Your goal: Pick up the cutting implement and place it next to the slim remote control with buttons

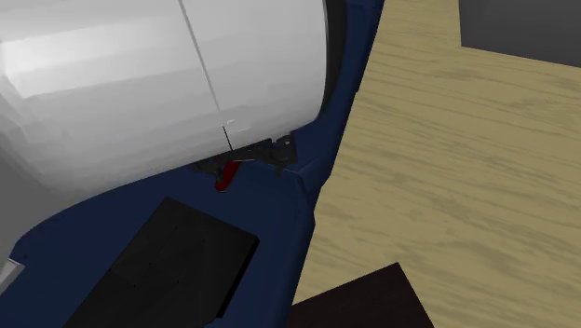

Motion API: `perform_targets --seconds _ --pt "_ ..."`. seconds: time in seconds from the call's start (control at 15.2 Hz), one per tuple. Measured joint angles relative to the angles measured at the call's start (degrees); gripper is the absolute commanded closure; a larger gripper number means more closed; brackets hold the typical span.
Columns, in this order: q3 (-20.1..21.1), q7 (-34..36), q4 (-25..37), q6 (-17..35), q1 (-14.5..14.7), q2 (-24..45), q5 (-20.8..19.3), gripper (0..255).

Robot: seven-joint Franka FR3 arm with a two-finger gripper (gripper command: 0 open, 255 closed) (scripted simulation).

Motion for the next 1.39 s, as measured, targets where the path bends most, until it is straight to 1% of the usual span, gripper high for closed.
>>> perform_targets --seconds 0.2,0.66,0.86,0.99,1.39 --pt "0.68 2.87 2.22 4.16 -0.58 5.87 -0.72 0" --pt "1.43 10.29 11.56 11.23 -1.24 21.14 -3.73 0" --pt "1.10 13.19 16.40 13.27 -1.18 27.58 -5.21 0" --pt "0.90 14.98 19.96 13.70 -0.85 31.36 -6.01 0" --pt "0.64 15.82 19.30 17.40 -0.68 34.33 -6.67 0"
